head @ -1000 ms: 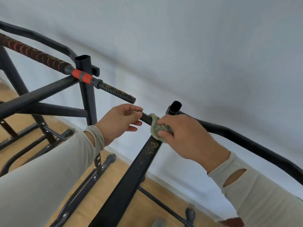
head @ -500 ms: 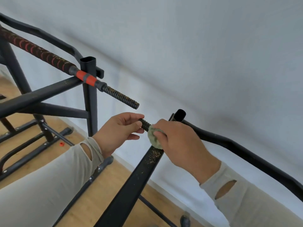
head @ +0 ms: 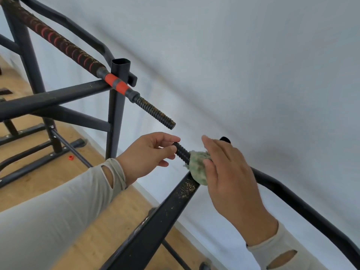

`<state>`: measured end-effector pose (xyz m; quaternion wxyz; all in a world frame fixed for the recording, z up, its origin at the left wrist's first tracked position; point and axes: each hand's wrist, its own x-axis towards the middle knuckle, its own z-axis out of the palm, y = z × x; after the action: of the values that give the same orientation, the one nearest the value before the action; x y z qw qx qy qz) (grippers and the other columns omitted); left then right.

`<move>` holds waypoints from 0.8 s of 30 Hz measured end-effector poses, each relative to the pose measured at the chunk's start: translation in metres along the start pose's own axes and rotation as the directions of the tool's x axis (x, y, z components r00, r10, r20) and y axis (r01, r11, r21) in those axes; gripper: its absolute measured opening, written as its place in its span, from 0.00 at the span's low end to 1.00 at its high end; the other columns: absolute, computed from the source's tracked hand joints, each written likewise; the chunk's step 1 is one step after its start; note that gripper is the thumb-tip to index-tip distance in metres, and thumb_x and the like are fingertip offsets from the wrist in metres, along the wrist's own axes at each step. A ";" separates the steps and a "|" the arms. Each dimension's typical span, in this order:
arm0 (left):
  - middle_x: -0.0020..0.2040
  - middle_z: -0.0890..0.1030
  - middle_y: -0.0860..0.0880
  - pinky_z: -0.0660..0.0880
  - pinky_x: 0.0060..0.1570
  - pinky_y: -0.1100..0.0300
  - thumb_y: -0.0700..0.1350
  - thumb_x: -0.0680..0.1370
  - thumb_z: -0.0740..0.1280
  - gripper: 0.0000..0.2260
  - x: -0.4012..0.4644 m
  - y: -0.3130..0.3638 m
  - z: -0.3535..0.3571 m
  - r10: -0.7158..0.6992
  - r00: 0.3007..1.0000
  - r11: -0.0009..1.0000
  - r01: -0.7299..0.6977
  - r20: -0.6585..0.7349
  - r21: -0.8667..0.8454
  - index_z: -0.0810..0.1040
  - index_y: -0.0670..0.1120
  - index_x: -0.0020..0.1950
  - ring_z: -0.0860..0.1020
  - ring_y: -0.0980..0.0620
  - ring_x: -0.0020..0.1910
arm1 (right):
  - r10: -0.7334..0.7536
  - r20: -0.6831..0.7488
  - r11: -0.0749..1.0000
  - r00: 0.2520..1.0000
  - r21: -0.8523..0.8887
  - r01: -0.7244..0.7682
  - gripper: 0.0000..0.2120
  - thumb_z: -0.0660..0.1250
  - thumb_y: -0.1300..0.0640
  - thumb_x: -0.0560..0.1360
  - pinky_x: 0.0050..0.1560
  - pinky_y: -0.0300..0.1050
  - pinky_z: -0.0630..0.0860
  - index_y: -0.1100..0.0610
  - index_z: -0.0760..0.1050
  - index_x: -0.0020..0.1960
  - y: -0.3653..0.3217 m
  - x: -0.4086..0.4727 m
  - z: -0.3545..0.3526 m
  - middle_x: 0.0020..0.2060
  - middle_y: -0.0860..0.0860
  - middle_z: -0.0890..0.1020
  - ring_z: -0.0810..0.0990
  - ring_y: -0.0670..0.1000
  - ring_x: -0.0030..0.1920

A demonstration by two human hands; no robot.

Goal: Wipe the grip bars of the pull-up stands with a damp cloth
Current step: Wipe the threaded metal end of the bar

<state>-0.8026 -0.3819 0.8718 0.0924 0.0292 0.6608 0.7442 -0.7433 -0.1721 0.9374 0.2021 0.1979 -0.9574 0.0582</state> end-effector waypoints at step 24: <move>0.51 0.86 0.40 0.80 0.60 0.48 0.37 0.80 0.69 0.06 -0.003 -0.002 -0.011 0.048 0.998 0.996 -0.044 0.049 -0.078 0.83 0.39 0.55 0.84 0.40 0.54 | 0.160 0.389 0.942 0.907 0.215 -0.258 0.11 0.57 0.47 0.85 0.44 0.52 0.76 0.53 0.68 0.50 -0.041 0.067 0.018 0.39 0.49 0.80 0.78 0.52 0.43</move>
<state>-0.8008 -0.3928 0.8687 0.0929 0.0597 0.6282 0.7702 -0.7893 -0.2363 0.9497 -0.0152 0.1256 -0.9777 0.1678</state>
